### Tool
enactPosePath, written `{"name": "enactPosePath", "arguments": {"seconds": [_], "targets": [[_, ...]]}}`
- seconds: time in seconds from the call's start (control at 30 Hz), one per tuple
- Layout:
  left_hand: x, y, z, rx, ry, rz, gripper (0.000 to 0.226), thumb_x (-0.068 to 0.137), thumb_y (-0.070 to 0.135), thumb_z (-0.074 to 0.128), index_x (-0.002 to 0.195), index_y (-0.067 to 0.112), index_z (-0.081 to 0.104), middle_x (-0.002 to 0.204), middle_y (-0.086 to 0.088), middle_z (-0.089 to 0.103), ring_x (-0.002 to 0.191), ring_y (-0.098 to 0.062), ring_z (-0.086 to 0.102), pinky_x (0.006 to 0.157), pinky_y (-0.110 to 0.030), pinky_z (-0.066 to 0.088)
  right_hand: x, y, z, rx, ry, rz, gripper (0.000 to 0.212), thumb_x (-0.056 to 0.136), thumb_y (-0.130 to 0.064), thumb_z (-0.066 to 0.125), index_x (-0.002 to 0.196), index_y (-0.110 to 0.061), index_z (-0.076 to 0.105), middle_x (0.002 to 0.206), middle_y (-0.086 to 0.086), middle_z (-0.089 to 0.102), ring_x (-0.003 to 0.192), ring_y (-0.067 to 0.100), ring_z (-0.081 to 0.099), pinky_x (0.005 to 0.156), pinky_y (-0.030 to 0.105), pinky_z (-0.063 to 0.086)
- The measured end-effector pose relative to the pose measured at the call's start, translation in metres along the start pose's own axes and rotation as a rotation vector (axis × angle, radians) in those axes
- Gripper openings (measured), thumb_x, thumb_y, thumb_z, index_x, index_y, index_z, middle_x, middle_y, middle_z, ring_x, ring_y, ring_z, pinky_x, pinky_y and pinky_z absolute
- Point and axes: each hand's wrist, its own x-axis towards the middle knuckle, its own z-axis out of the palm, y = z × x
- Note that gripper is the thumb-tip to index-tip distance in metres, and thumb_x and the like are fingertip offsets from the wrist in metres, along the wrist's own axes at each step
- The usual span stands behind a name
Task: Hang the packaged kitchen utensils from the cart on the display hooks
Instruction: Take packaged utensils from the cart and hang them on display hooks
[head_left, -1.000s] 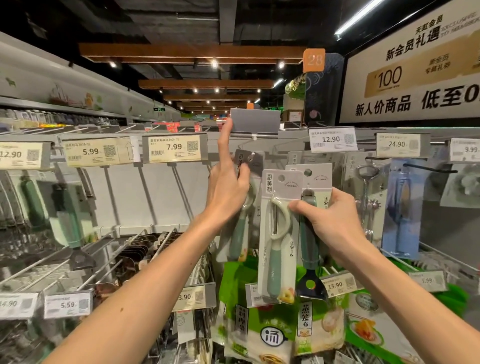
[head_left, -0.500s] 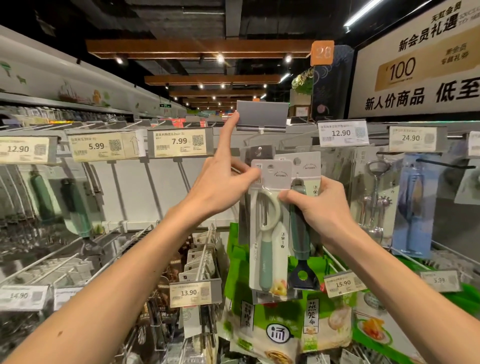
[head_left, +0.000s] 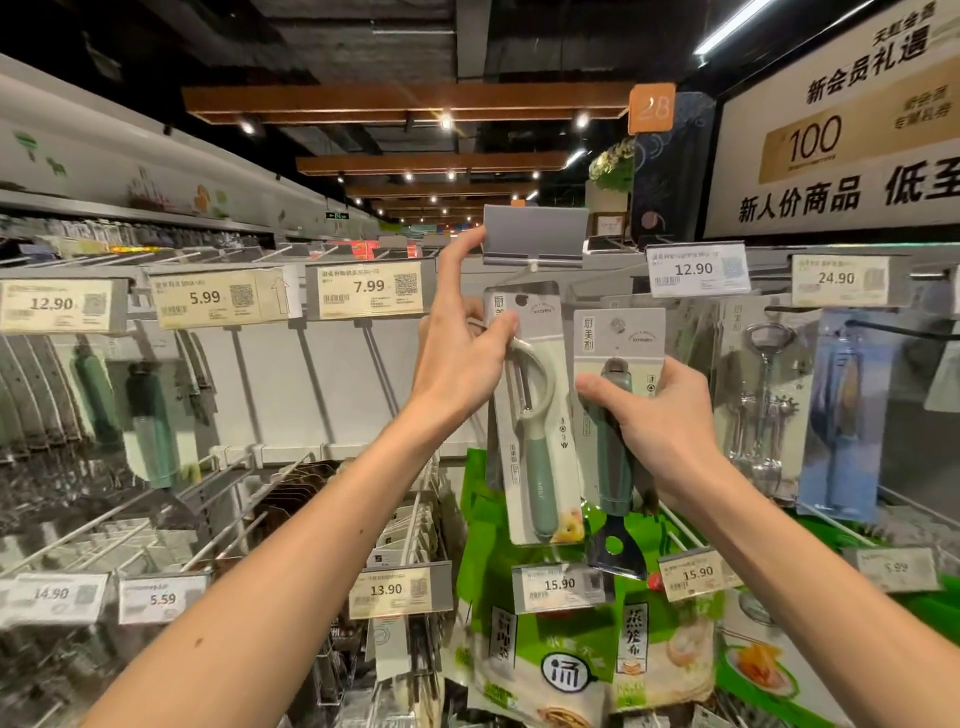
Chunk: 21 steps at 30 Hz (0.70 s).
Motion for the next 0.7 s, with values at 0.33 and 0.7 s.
{"name": "enactPosePath", "arguments": {"seconds": [0.33, 0.7], "targets": [[0.003, -0.017, 0.008, 0.195, 0.028, 0.094, 0.087, 0.087, -0.006, 0.059, 0.151, 0.038, 0.019, 0.14, 0.043, 0.03, 0.064, -0.021, 0.06, 0.059, -0.039, 0.058, -0.004, -0.001, -0.007, 0.026, -0.02, 0.006, 0.02, 0.081, -0.008, 0.078, 0.084, -0.025, 0.067, 0.071, -0.017, 0.074, 0.067, -0.001, 0.07, 0.053, 0.013, 0.051], [-0.001, -0.03, 0.003, 0.54, 0.064, 0.177, 0.09, 0.095, 0.014, 0.061, 0.154, 0.037, -0.002, 0.093, -0.014, 0.069, 0.057, -0.02, 0.061, 0.056, -0.043, 0.057, -0.008, -0.004, -0.01, 0.046, -0.089, 0.056, 0.013, 0.083, -0.007, 0.076, 0.087, -0.017, 0.069, 0.069, -0.009, 0.075, 0.061, 0.0, 0.068, 0.052, 0.013, 0.05]]}}
